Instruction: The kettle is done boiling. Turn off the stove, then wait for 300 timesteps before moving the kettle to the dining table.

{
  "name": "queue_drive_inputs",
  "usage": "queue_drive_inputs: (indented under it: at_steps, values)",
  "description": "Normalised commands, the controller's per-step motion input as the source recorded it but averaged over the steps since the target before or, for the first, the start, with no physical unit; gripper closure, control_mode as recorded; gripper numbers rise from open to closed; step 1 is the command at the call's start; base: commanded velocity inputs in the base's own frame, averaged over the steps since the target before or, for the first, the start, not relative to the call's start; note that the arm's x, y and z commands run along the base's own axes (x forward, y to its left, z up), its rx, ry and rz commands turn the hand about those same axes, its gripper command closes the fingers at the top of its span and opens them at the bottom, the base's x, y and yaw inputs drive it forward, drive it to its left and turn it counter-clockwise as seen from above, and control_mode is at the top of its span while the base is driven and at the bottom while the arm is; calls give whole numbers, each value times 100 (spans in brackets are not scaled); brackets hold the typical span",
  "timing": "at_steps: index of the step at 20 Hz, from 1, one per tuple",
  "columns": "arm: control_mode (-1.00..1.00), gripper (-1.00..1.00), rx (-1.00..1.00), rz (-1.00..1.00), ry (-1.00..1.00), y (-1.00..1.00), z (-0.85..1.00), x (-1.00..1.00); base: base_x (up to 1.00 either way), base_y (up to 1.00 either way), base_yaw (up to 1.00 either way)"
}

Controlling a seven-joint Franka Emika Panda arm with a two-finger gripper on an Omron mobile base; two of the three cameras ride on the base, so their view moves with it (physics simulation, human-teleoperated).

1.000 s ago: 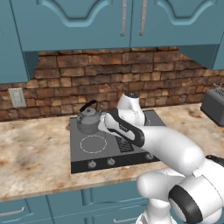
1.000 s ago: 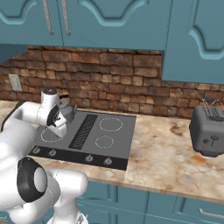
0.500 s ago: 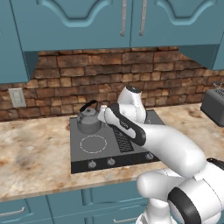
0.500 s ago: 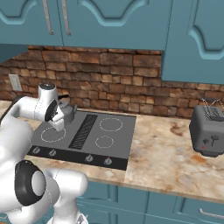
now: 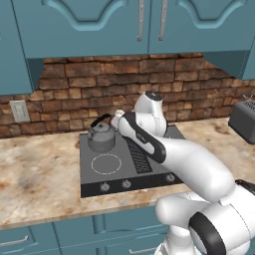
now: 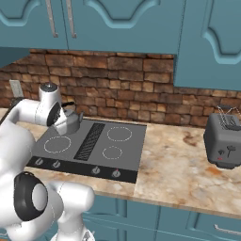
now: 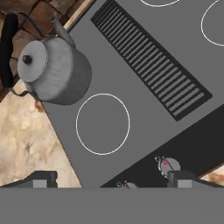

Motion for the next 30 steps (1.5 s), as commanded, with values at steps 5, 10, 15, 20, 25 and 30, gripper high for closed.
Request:
queue_drive_inputs:
  at_steps: [5,10,15,20,25,30]
  values:
    - [-100,-100,4,-5,-3,0,23,16,0,0,0]
    - [-100,-100,5,-3,-2,1,15,17,0,0,0]
    - [-100,-100,1,0,0,0,0,14,0,0,0]
    - [-100,-100,0,0,0,0,0,7,0,0,0]
    - [-100,-100,0,0,0,0,0,5,0,0,0]
    - [-100,-100,0,0,0,0,0,2,0,0,0]
